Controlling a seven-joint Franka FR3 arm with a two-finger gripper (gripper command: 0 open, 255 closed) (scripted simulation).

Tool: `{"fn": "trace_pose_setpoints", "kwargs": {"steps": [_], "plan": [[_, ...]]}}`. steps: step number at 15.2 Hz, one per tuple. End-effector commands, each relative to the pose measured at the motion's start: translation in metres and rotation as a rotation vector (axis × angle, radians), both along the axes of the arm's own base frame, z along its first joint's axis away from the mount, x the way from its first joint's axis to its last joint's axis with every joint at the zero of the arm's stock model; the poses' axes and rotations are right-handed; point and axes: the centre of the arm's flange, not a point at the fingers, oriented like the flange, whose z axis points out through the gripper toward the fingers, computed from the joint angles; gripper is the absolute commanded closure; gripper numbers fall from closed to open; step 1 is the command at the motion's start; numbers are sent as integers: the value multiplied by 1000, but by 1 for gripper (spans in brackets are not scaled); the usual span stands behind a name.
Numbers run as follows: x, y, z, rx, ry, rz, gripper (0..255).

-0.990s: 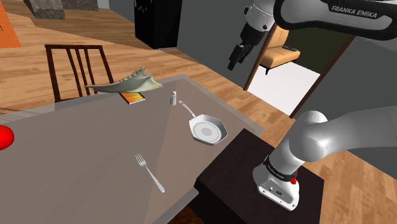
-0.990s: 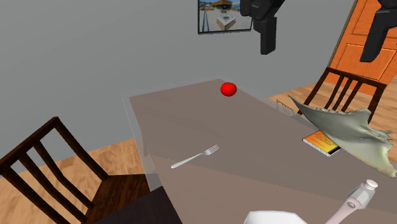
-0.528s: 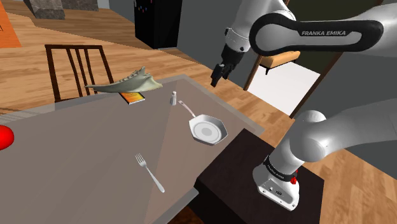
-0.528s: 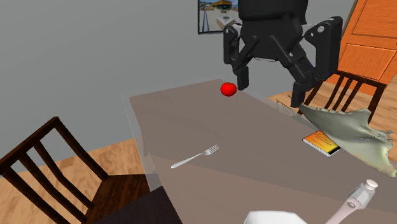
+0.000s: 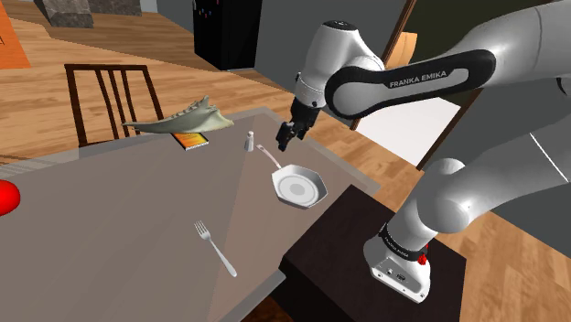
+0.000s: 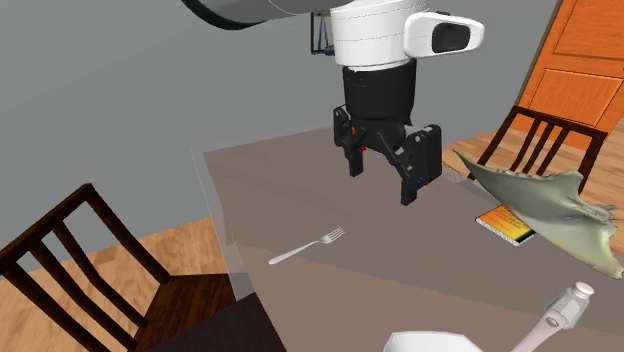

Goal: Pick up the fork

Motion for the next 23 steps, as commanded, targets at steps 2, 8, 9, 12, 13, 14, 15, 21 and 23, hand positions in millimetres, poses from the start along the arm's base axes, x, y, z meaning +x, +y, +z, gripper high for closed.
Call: {"fn": "trace_pose_setpoints", "kwargs": {"steps": [2, 8, 9, 12, 13, 14, 15, 21, 23], "plan": [[10, 23, -32, 10, 7, -13, 0], [31, 66, -94, 26, 23, -37, 0], [34, 73, -104, 29, 25, -41, 0], [44, 95, -135, 38, 33, -53, 0], [48, 102, -145, 41, 36, -57, 0], [51, 110, -155, 43, 39, -61, 0], [54, 117, -166, 46, 41, -65, 0], [75, 161, -227, 63, 57, -89, 0], [82, 176, -247, 69, 62, -97, 0]]}}
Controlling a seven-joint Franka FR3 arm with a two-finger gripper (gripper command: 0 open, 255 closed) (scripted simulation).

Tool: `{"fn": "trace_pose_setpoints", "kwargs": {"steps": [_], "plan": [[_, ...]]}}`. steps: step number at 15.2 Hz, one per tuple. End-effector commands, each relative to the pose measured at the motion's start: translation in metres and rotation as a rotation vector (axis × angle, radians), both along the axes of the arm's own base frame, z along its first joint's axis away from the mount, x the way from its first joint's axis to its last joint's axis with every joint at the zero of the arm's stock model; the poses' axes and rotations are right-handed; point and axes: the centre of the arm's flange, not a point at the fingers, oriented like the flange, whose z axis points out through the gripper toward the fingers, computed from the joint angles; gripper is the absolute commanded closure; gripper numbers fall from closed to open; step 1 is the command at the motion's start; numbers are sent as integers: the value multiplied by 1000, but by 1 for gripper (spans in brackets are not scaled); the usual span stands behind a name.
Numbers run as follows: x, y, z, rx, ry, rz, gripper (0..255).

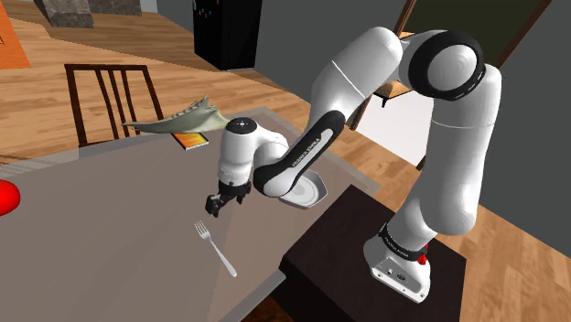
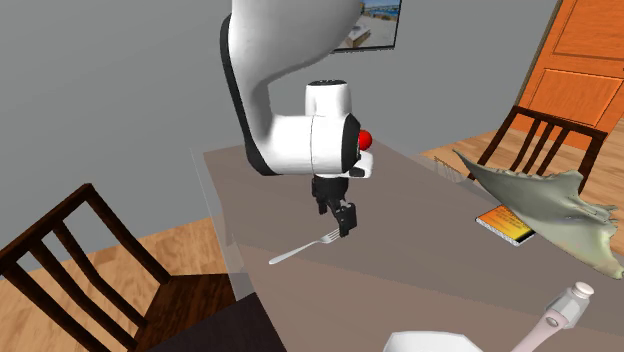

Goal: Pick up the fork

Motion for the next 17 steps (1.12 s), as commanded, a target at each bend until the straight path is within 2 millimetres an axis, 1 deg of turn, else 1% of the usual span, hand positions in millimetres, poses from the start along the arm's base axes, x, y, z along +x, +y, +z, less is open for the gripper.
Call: {"fn": "trace_pose_setpoints", "kwargs": {"steps": [1, 7, 14, 16, 17], "plan": [[8, 17, -22, 5, 5, -9, 0], [29, 61, -81, 21, 20, -33, 0], [29, 61, -118, 21, 20, -33, 0], [29, 61, -121, 21, 20, -33, 0], [28, 61, -121, 21, 20, -33, 255]]}}
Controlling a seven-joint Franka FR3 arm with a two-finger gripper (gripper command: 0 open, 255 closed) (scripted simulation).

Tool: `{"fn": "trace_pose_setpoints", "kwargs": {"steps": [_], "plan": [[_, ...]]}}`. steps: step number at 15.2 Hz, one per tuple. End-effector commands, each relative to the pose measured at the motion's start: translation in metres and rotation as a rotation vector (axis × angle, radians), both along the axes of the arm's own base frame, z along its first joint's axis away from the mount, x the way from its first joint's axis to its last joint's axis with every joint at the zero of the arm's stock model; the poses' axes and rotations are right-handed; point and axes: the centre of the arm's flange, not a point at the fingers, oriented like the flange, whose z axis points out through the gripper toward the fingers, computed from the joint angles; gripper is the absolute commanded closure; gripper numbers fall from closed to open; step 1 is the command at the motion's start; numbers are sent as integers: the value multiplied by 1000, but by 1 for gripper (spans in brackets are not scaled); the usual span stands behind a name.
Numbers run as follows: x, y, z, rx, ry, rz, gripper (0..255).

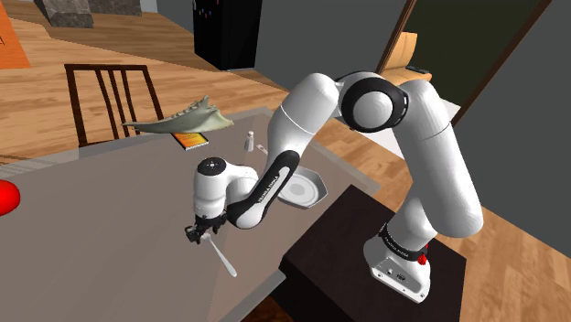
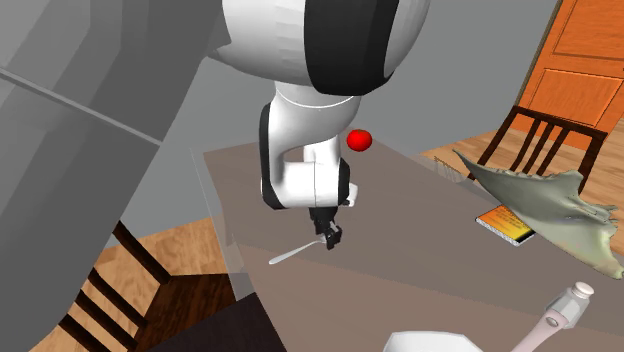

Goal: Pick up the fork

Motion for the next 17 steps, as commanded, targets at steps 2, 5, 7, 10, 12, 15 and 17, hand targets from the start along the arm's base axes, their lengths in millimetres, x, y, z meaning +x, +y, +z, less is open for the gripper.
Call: {"fn": "trace_pose_setpoints", "kwargs": {"steps": [2, 5, 7, 10, 12, 15, 17], "plan": [[0, 0, -1, 0, 0, 0, 255], [0, 0, -1, 0, 0, 0, 255], [-1, 0, -1, 0, 0, 0, 255], [0, 0, 4, 0, 0, 0, 255], [0, 0, 14, 0, 0, 0, 255], [0, 0, 30, 0, 0, 0, 255], [0, 0, 41, 0, 0, 0, 255]]}}
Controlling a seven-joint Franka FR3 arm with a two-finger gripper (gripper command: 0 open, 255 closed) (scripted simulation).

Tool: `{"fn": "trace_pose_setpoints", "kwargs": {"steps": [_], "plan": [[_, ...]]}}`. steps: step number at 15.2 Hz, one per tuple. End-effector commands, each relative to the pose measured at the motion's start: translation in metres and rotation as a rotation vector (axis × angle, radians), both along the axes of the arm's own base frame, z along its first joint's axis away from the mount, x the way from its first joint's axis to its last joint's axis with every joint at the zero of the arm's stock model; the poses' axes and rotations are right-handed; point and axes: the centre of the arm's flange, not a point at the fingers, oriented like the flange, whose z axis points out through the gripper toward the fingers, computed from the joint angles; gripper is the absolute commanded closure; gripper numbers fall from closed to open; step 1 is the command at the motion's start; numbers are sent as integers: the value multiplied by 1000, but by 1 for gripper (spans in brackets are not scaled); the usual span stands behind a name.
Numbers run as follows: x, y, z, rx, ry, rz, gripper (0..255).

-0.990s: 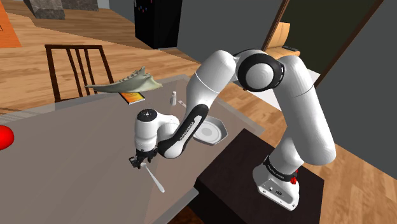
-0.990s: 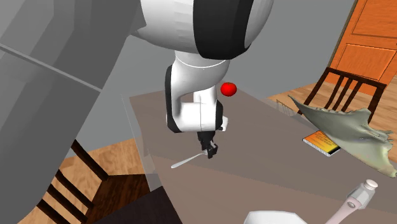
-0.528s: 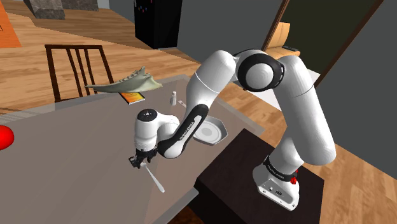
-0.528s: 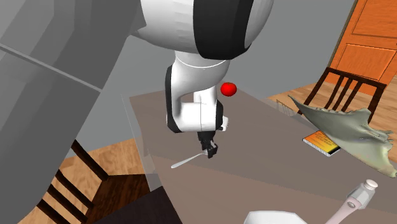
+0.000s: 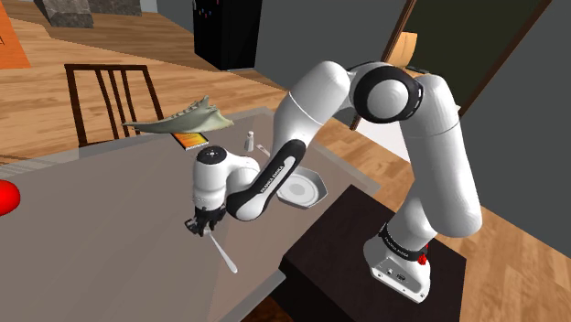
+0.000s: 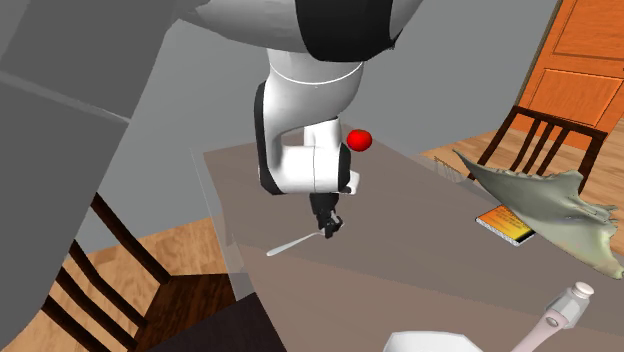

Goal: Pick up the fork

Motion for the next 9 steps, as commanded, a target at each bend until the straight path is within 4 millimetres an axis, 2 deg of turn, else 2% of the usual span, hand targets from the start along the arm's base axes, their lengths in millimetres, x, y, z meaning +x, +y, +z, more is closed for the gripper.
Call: {"fn": "trace_pose_setpoints", "kwargs": {"steps": [1, 7, 9], "plan": [[-1, 0, 10, 0, 0, 0, 255], [-1, 0, 42, 0, 0, 0, 255], [-1, 0, 43, 0, 0, 0, 255]]}}
